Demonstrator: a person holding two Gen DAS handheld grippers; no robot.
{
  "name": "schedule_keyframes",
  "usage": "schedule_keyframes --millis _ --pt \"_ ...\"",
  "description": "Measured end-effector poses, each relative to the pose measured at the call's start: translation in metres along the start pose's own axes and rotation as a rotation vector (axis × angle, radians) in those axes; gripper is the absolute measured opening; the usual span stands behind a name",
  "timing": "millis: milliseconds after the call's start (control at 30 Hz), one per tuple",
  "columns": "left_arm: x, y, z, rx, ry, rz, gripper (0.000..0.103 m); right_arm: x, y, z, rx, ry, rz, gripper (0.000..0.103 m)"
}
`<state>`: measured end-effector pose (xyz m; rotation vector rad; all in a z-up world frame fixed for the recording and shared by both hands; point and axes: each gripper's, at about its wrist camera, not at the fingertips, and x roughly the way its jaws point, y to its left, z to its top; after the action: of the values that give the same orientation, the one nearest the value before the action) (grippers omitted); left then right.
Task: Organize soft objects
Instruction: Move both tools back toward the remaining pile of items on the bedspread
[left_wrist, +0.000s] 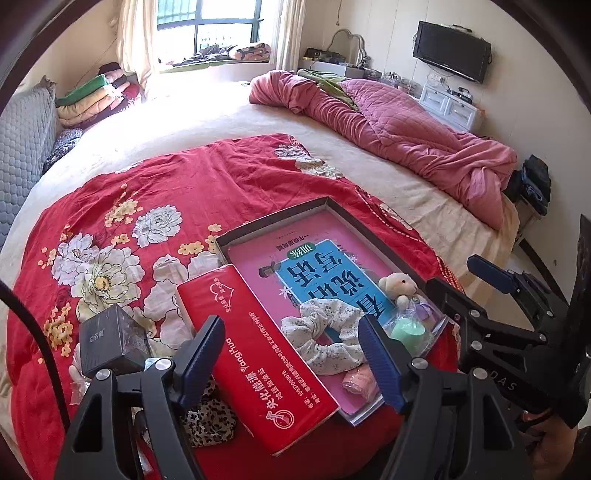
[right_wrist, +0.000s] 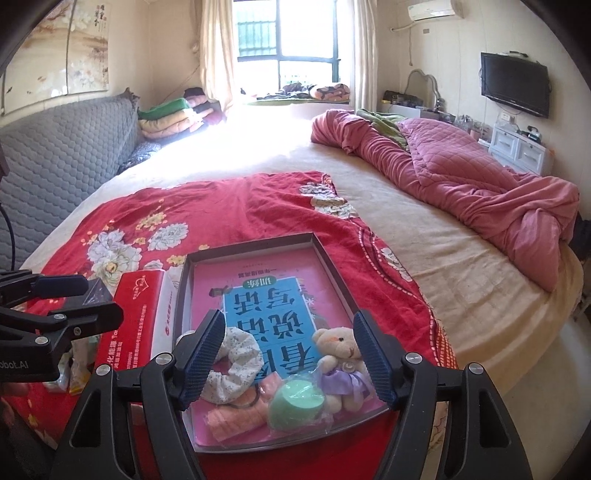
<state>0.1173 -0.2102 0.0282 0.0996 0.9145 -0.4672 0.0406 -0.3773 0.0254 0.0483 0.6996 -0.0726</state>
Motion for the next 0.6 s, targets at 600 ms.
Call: schedule_keyframes --millis 600 --pt "-0.037 0.023 -0.019 -0.042 -0.050 0.027 0.087 -0.019 0.011 0.008 -0.016 0.003 -0.068 0.074"
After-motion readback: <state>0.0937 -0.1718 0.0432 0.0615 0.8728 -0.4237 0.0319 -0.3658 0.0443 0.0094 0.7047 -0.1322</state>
